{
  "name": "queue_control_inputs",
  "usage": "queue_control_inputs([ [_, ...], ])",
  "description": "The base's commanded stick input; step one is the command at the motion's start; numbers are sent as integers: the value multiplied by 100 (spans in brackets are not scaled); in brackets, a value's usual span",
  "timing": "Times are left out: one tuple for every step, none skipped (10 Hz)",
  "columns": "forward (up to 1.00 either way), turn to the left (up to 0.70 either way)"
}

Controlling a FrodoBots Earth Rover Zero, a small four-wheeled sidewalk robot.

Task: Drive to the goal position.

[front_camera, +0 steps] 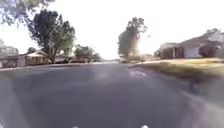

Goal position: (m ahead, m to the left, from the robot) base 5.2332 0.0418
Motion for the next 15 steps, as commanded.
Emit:
queue_control_inputs([
  [100, 2],
  [100, 2],
  [100, 2],
  [100, 3],
  [100, 2],
  [100, 3],
  [100, 3],
  [100, 2],
  [100, 3],
  [100, 2],
  [100, 3],
  [100, 3],
  [100, 2],
  [100, 3],
  [100, 2],
])
